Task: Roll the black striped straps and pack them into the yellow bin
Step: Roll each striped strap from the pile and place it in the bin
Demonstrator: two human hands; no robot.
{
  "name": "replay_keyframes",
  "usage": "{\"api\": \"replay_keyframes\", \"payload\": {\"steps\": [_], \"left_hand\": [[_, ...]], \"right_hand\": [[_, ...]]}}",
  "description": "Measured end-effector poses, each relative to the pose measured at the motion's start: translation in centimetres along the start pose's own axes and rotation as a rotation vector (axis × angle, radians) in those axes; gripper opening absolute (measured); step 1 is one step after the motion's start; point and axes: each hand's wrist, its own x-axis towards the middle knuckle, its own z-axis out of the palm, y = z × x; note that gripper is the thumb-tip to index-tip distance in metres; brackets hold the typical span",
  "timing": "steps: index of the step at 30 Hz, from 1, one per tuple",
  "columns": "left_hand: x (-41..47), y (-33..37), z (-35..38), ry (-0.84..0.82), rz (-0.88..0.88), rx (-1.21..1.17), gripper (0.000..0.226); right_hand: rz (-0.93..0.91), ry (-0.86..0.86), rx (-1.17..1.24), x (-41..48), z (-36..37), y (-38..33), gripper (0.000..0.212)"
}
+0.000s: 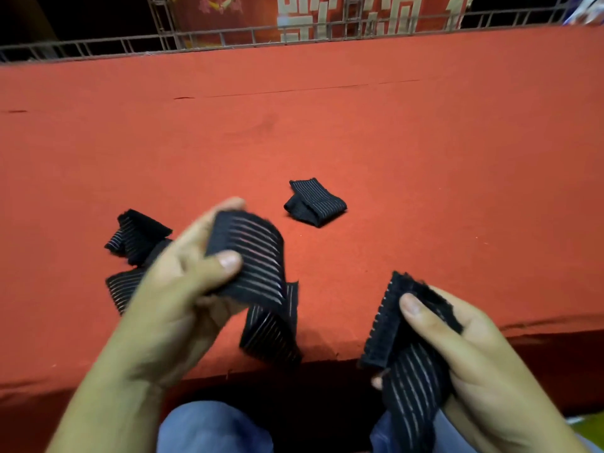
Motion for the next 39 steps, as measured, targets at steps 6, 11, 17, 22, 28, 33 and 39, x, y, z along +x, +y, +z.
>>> {"api": "replay_keyframes", "payload": {"steps": [6, 11, 17, 22, 28, 33, 39], "left_hand": [[-0.8, -2.1, 4.5, -0.050, -0.034, 0.029, 0.033], [-1.2, -2.7, 6.2, -0.087, -0.068, 0.206, 0.019], [-1.3, -3.8, 5.9, -0.063, 0.074, 0.387, 0.040], [-2.1, -4.6, 6.9, -0.167, 0.050, 0.689, 0.023], [-2.1, -4.6, 7.5, -0.115, 0.149, 0.494, 0.023], [-2.0, -3.9, 6.7, -0.066, 0.074, 0.374, 0.061], [-2.2, -2.5, 5.3, -0.063, 0.127, 0.697, 0.053]], "right_hand": [[-0.013, -0.044, 0.042, -0.1, 0.7, 1.0, 0.047], [-0.001, -0.032, 0.006, -0.4, 1.0, 1.2, 0.054], [-0.023, 0.124, 0.077, -0.7, 1.5, 0.4, 0.027], [-0.014, 0.120, 0.266, -0.4, 2.0, -0.5, 0.031], [-0.001, 0.077, 0.069, -0.1, 2.1, -0.3, 0.028], [0.048, -0.003, -0.126, -0.8, 1.3, -0.1, 0.018], [-0.007, -0.065, -0.259, -1.1, 0.6, -0.5, 0.025]]}}
